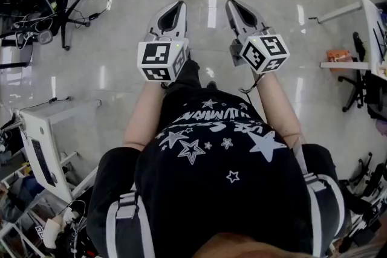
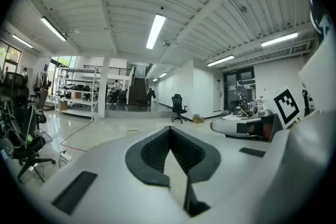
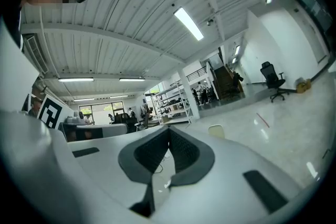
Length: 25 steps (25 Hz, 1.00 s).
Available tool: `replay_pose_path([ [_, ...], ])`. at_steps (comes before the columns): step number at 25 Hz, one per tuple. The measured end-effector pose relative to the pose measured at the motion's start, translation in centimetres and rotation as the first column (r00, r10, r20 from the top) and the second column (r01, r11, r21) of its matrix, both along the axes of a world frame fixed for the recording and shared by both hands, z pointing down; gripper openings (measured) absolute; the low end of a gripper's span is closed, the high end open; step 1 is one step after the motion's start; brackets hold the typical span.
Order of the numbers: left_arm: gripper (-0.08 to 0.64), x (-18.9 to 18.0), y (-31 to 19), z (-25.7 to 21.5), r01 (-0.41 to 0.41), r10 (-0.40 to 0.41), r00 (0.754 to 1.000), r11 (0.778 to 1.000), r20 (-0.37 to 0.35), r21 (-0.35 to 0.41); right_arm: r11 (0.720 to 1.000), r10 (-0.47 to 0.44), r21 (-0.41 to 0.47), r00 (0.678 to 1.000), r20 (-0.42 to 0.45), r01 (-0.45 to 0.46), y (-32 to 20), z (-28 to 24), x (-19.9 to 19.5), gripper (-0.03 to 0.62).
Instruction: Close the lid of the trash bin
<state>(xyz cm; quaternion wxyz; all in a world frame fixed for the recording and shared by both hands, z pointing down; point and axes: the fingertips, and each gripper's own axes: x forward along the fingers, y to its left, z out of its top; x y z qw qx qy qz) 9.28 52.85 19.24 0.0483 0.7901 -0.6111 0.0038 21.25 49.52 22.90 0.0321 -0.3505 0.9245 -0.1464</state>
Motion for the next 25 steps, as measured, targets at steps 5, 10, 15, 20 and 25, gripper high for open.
replay_pose_path([
  [5, 0.011, -0.4, -3.2, 0.3, -0.003, 0.003, 1.0, 1.0, -0.018, 0.0, 1.0, 0.022, 0.002, 0.999, -0.027, -0.022, -2.6, 0.3, 0.4, 0.006],
  [10, 0.011, -1.9, -7.1, 0.4, -0.003, 0.003, 1.0, 1.0, -0.026, 0.001, 0.999, 0.038, -0.006, 0.999, -0.033, -0.038, -6.5, 0.7, -0.5, 0.006],
  [15, 0.011, -4.6, -11.2, 1.0, -0.014, 0.013, 0.999, 1.0, -0.034, -0.012, 0.999, 0.05, -0.019, 0.998, -0.038, -0.051, -10.2, 1.3, -3.0, 0.006],
  [20, 0.011, -7.3, -16.2, 0.6, -0.046, 0.045, 0.998, 0.999, -0.042, -0.01, 0.995, 0.091, -0.029, 0.995, -0.048, -0.092, -15.1, 1.1, -5.5, 0.006],
  [25, 0.011, -9.7, -20.8, 0.2, -0.085, 0.084, 0.995, 0.996, -0.052, -0.008, 0.992, 0.124, -0.026, 0.991, -0.057, -0.125, -19.6, 0.5, -8.3, 0.006],
])
